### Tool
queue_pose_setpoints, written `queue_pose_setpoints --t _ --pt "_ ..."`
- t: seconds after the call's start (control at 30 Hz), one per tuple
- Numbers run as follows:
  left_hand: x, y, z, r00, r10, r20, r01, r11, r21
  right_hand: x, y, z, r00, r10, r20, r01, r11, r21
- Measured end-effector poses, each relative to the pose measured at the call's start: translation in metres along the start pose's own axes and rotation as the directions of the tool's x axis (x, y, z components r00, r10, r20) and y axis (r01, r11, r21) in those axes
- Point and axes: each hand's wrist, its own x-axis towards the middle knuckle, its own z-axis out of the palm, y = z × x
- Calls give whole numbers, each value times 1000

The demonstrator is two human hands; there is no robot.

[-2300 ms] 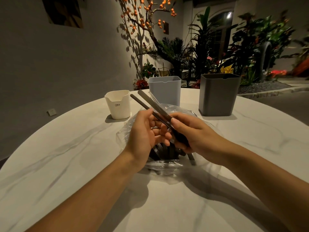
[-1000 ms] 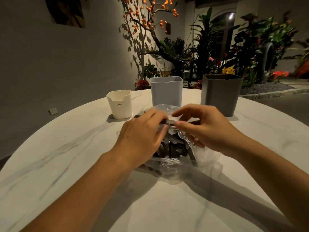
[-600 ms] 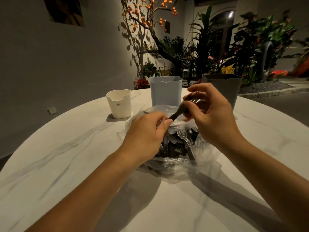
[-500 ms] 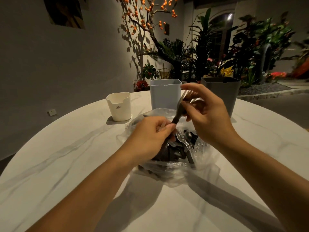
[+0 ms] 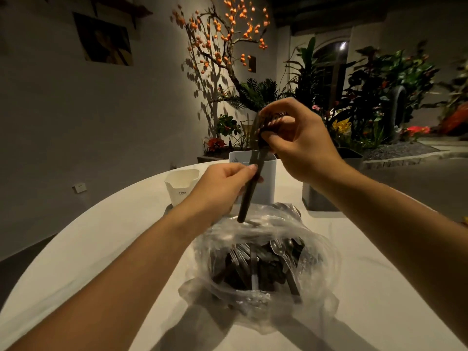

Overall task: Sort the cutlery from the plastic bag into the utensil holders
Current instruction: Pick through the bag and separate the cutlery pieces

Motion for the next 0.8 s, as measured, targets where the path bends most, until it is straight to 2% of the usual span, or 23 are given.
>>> queue_pose_setpoints --t 0.13,0.23,0.37,0.47,0.57,0.7,0.8 --pt "28 9 -3 998 -45 -39 43 998 -45 25 5 0 997 -72 -24 70 993 -93" --pt "49 16 -4 997 -51 -60 48 998 -46 37 12 3 981 -184 -67 166 964 -208" --pt "82 27 -4 997 -29 -69 23 996 -88 57 25 6 899 -421 -122 350 856 -380" --pt "108 29 -1 996 -52 -76 45 995 -91 73 35 7 867 -489 -95 399 795 -457" --pt "131 23 5 995 -72 -70 67 995 -71 90 58 8 871 -481 -97 381 788 -483" --pt "154 7 6 989 -74 -126 83 994 67 105 91 14 935 -349 -69 278 839 -468" --pt "162 -9 -2 982 -131 -134 122 990 -71 109 117 24 988 -155 -7 129 850 -511"
